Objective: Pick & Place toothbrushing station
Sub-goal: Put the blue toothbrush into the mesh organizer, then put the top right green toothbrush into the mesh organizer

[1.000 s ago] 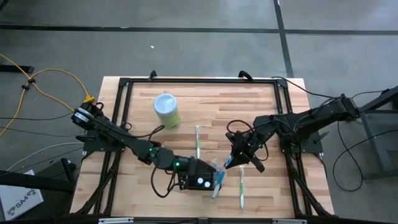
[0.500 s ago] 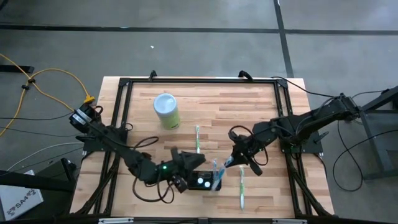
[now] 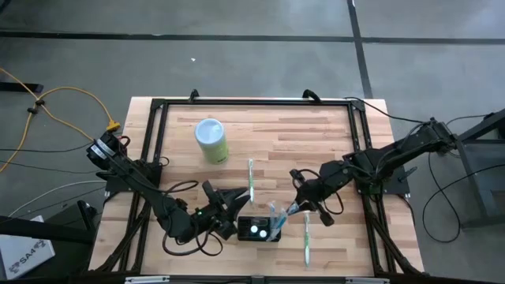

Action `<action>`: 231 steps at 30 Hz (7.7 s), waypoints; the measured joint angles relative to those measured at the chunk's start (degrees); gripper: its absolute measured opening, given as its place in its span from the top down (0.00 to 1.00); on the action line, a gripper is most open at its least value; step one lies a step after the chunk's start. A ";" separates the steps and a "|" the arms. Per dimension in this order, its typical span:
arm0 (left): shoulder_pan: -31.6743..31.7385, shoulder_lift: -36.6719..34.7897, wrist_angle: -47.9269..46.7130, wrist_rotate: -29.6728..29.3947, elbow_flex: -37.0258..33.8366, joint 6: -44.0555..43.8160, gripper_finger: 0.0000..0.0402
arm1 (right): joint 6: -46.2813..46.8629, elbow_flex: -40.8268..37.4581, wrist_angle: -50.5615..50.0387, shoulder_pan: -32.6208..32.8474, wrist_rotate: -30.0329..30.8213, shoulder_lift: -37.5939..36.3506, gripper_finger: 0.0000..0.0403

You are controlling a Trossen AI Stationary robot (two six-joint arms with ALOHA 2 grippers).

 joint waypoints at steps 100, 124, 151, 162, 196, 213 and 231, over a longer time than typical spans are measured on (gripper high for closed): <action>2.89 0.00 0.00 -17.40 0.01 -4.43 0.66 | -5.48 18.16 -22.96 2.41 8.35 25.46 0.92; 2.89 0.00 0.00 -17.31 0.00 -4.43 0.66 | -5.67 18.12 -20.84 2.41 6.43 25.18 0.69; 1.79 0.00 0.00 -17.34 0.02 -5.74 0.66 | -7.21 20.46 -20.98 2.52 5.43 20.98 0.68; 1.79 0.00 0.00 -17.36 0.00 -5.74 0.66 | -8.79 22.34 -21.39 2.24 7.44 18.87 0.68; 1.53 0.00 0.00 -16.40 0.01 -7.01 0.66 | 0.69 20.01 -48.79 -8.67 17.90 7.54 0.68; 1.53 0.00 0.00 -17.33 0.00 -7.44 0.66 | 10.75 0.44 -48.23 -8.44 18.14 7.34 0.68; 1.53 0.00 -0.03 -17.42 0.00 -8.36 0.66 | 16.78 -14.45 -40.95 -3.62 15.33 7.34 0.68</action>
